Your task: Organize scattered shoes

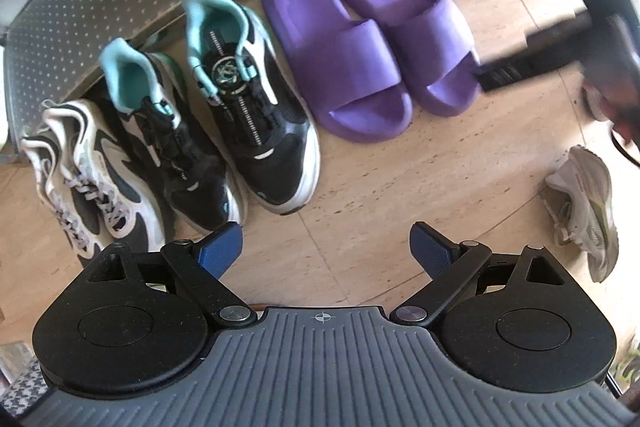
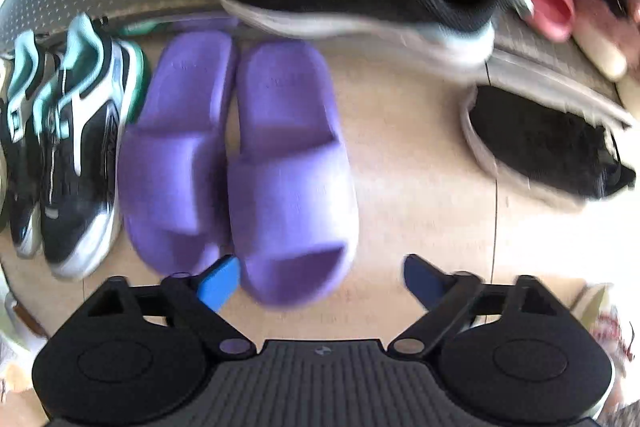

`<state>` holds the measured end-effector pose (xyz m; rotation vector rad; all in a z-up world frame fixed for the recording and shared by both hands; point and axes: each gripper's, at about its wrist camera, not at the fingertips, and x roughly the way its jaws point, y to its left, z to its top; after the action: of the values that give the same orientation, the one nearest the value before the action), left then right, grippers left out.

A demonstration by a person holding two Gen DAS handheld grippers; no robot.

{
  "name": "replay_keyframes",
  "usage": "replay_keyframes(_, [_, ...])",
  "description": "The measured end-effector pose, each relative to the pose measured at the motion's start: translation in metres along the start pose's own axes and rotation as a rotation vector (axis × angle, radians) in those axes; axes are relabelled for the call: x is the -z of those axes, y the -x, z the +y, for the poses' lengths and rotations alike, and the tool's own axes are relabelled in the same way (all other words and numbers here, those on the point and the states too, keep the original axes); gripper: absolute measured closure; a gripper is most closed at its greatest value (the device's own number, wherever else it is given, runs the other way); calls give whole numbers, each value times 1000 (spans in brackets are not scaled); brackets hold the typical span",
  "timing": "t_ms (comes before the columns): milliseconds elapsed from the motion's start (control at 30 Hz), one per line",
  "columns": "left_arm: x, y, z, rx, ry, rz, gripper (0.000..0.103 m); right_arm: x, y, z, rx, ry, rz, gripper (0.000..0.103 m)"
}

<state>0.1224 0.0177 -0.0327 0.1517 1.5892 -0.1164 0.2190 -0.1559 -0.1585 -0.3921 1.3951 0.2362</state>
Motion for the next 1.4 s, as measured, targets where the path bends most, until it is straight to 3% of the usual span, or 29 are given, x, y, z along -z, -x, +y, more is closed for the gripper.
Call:
replay_keyframes(33, [1,-1,0,-5,-1,1,9,11,1,-1,-7,-24,17,49])
replay_keyframes(133, [1,-1,0,-15,-1,3,9,38,8,-3,-59,-105,65,49])
replay_keyframes(300, [-7,5,-13,-28,-28,-29,9,67,42,-17,-236,-288,175,32])
replay_keyframes(367, [-12,10,-20,-28,-50,-61,9,68,69,-22,-245,-295,138,20])
replay_keyframes(500, [-17,19,-29,-7,-78,-171,9,56,121,-46,-241,-262,30,13])
replay_keyframes(667, [-16,36,-43,-11,-180,-416,10,32,148,-87,-270,-260,-94,7])
replay_keyframes(800, [-31,36,-66,-102,-365,-547,9,33,143,-131,-289,-417,-183,7])
replay_keyframes(867, [-50,29,-84,-166,-468,-587,9,35,136,-146,-300,-535,-163,8])
replay_keyframes(1000, [-85,11,-109,-224,-591,-605,8,31,150,-172,-393,-616,-215,8])
replay_keyframes(1133, [-134,-22,-140,-294,-748,-592,8,26,173,-190,-382,-667,-303,7])
replay_keyframes(1400, [-211,-83,-164,-448,-860,-526,8,23,184,-202,-460,-706,-321,6])
